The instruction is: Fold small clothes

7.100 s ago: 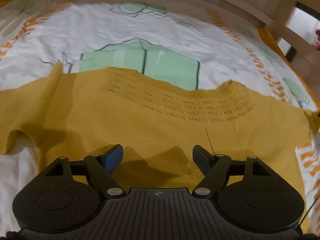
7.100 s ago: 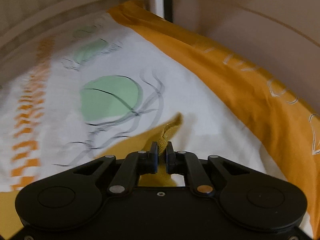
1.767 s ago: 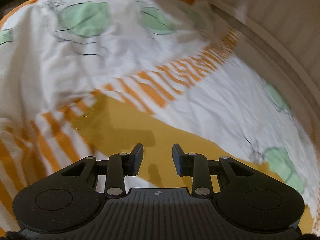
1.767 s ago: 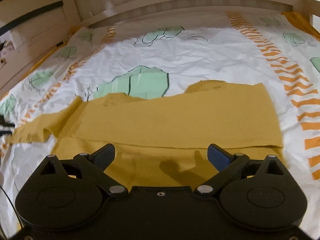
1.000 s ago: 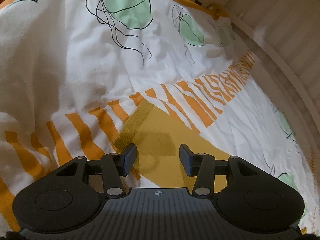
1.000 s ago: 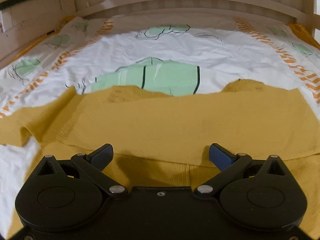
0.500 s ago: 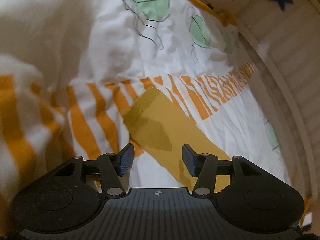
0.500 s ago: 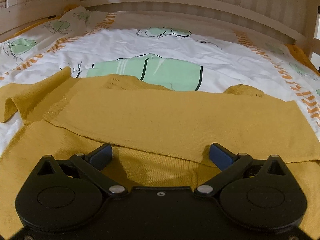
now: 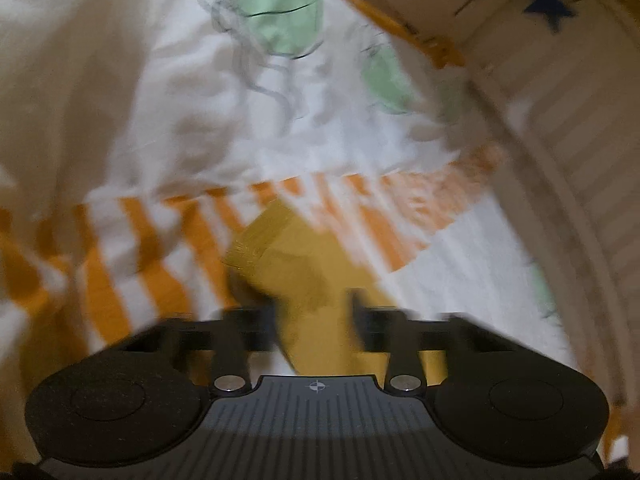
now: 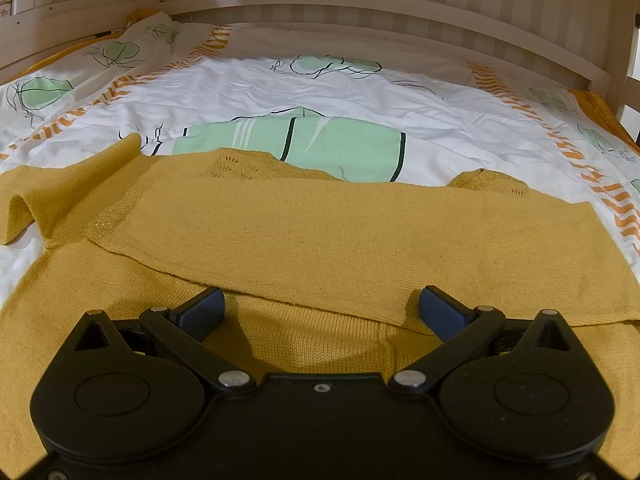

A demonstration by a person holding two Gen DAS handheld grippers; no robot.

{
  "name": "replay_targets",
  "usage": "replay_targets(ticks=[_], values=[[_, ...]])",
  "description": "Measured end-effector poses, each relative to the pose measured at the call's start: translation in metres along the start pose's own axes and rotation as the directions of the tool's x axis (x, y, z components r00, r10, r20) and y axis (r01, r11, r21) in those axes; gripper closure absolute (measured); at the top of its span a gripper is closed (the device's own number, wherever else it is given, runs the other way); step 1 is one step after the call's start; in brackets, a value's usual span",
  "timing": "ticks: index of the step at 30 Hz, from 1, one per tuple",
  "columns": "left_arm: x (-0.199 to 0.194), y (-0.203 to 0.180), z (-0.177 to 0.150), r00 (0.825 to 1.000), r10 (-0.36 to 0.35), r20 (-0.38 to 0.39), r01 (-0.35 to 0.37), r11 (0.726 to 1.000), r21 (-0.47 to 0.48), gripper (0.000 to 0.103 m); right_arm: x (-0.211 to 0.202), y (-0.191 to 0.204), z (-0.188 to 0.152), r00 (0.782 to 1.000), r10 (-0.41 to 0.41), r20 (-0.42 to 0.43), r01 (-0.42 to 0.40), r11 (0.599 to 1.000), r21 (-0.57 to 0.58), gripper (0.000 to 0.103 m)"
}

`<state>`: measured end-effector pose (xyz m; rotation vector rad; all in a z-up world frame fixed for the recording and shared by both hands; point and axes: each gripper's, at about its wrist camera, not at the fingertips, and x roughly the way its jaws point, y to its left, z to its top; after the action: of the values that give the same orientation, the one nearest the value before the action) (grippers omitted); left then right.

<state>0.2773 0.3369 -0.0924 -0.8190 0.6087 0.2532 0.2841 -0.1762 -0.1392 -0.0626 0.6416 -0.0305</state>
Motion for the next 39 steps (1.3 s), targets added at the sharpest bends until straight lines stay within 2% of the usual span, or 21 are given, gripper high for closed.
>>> replay_targets(ticks=[3,8,12,16,24,31,36,39], values=[[-0.005,-0.01,0.001,0.998,-0.05,0.028,0.051,0.999,-0.014,0.1,0.0,-0.001,0.0,1.0,0.004,-0.002,-0.004,1.0,0.003,0.0],[-0.027,-0.059,0.002,0.99,-0.105,0.09,0.094,0.989,0.117,0.1,0.001,-0.003,0.003,1.0,0.017,-0.009,-0.017,1.0,0.013,0.0],[-0.047,-0.102,-0.002,0.975,-0.181,0.128,0.157,0.971,0.178,0.1,-0.001,-0.008,0.005,0.999,0.047,-0.01,-0.046,0.998,0.038,0.0],[-0.059,-0.144,-0.014,0.961,-0.247,0.122,0.211,0.945,0.251,0.1,-0.012,-0.022,0.011,0.995,0.1,0.003,-0.1,0.991,0.093,0.001],[-0.057,-0.214,-0.06,0.939,-0.343,0.02,0.316,0.885,0.342,0.1,-0.048,-0.076,0.025,0.986,0.164,0.003,-0.164,0.981,0.106,0.001],[-0.051,-0.265,-0.12,0.906,-0.412,-0.099,0.411,0.799,0.439,0.1,-0.075,-0.129,0.016,0.988,0.152,-0.015,-0.148,0.978,0.146,0.001],[-0.039,-0.289,-0.165,0.883,-0.426,-0.198,0.466,0.74,0.485,0.1,-0.083,-0.152,0.008,0.985,0.169,-0.037,-0.161,0.972,0.17,0.001],[-0.032,-0.299,-0.191,0.882,-0.403,-0.244,0.47,0.72,0.51,0.1,-0.084,-0.167,0.007,0.98,0.193,-0.044,-0.18,0.96,0.217,0.001]])
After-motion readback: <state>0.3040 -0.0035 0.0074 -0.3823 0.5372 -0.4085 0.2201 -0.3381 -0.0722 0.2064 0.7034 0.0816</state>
